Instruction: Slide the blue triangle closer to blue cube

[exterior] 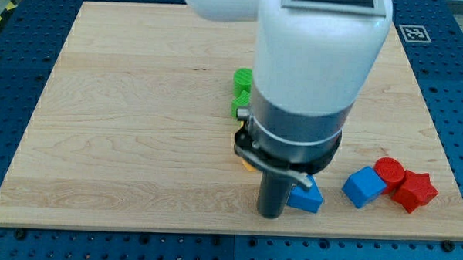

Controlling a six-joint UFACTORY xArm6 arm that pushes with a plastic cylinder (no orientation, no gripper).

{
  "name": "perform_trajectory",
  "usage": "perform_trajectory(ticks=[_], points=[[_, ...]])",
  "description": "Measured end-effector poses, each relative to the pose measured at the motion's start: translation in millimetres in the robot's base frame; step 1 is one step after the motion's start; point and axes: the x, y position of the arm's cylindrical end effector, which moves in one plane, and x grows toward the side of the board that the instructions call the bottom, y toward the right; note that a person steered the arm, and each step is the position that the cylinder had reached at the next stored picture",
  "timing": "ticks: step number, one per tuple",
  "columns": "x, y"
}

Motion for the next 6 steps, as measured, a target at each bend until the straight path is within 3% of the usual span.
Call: perform_trajectory(ticks=[5,6], points=[[-1,50],[-19,50]])
